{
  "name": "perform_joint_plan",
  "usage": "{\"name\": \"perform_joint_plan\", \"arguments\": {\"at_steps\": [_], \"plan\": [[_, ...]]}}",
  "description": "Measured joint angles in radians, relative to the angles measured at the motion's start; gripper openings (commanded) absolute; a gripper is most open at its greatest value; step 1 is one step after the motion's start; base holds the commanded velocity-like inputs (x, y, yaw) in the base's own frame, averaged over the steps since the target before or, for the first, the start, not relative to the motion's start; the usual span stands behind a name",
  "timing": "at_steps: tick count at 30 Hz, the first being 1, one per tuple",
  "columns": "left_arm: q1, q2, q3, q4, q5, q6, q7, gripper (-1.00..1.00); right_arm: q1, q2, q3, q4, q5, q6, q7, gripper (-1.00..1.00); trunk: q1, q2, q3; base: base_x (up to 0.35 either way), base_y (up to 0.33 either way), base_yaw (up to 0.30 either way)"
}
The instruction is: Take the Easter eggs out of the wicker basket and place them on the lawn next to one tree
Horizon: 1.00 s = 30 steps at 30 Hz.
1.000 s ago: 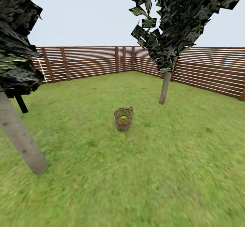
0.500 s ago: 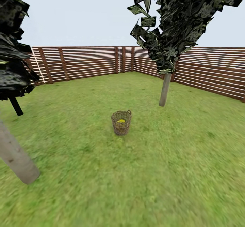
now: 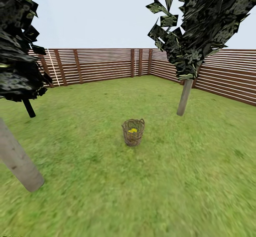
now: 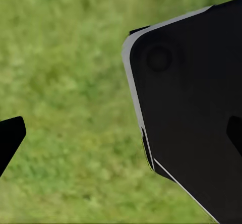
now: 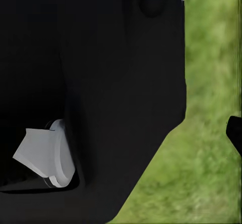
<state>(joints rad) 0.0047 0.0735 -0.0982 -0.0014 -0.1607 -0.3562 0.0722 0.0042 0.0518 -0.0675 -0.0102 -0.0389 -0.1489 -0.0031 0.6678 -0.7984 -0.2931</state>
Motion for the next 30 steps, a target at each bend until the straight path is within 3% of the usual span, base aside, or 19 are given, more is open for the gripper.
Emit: {"name": "perform_joint_plan", "arguments": {"at_steps": [17,30], "plan": [[0.000,0.000,0.000,0.000,0.000,0.000,0.001,1.00,0.000,0.000,-0.001,0.000,0.000,0.000,0.000,1.00,0.000,0.000,0.000,0.276,-0.204,0.079],[0.000,0.000,0.000,0.000,0.000,0.000,0.001,1.00,0.000,0.000,0.000,0.000,0.000,0.001,0.000,1.00,0.000,0.000,0.000,0.269,-0.213,0.245]]}}
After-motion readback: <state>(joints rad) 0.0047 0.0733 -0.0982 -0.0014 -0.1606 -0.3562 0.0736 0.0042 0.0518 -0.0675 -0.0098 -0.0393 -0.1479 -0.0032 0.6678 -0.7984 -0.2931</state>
